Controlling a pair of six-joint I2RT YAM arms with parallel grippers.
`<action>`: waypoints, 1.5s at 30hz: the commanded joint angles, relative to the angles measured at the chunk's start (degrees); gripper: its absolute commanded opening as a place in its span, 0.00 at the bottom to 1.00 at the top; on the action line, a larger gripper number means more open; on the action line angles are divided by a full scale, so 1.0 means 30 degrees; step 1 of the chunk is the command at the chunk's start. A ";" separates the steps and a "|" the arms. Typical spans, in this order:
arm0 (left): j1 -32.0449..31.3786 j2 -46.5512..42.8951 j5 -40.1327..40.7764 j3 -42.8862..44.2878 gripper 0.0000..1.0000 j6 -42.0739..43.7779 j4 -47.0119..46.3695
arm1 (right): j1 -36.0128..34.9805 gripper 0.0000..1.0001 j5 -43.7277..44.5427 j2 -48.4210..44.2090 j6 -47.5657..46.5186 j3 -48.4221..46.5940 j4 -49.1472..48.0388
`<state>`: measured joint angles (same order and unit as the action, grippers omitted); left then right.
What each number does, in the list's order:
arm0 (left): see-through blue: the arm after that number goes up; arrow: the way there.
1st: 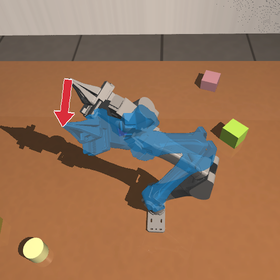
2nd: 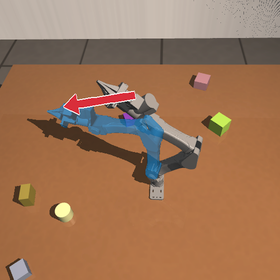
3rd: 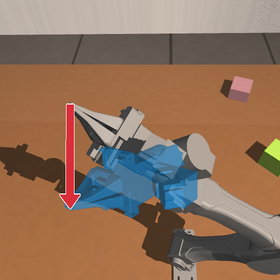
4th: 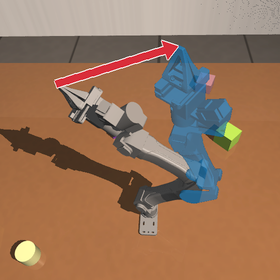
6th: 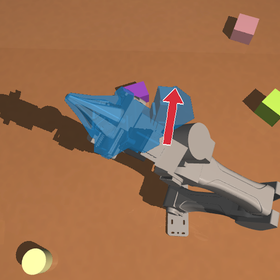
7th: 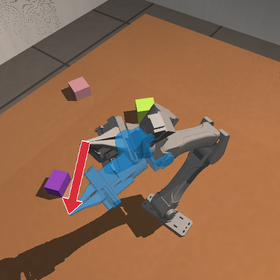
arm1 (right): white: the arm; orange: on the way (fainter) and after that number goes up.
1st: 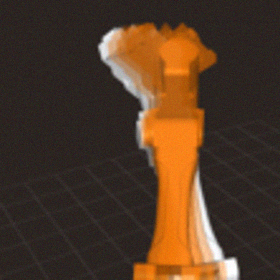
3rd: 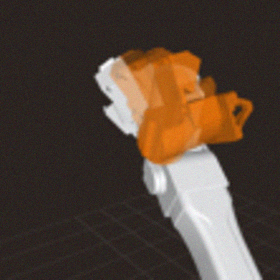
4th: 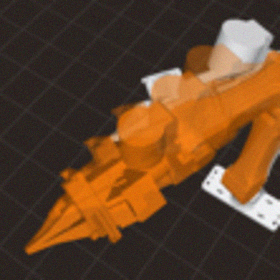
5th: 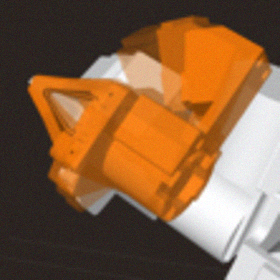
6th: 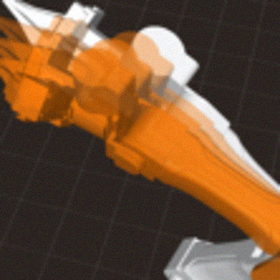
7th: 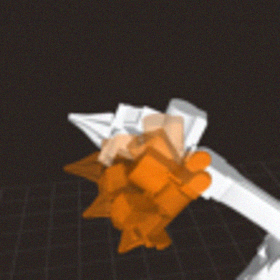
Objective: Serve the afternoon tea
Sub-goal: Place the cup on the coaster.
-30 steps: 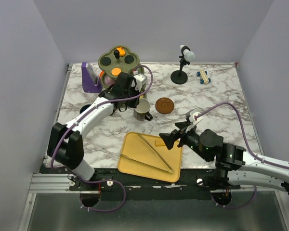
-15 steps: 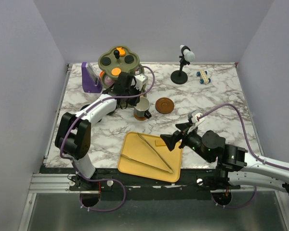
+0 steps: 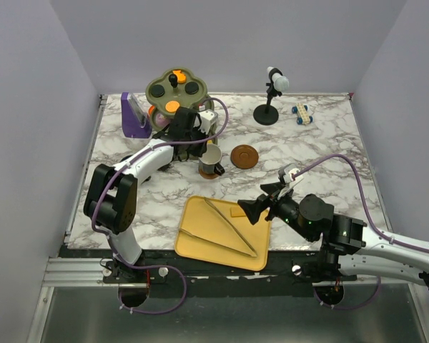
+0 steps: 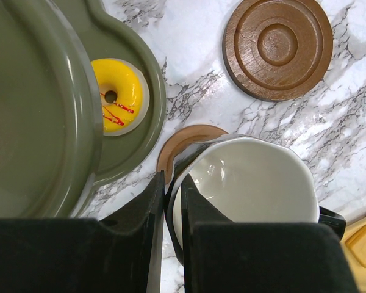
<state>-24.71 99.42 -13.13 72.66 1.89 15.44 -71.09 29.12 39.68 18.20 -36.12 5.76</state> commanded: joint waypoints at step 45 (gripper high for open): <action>0.0267 -1.4187 0.6337 -0.5614 0.87 -0.5605 0.3175 | -0.0084 1.00 -0.0228 -0.0220 0.0343 0.0166 -0.0182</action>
<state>-24.34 65.04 -5.10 60.16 -8.45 21.52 -71.09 29.10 38.48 18.63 -35.53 5.72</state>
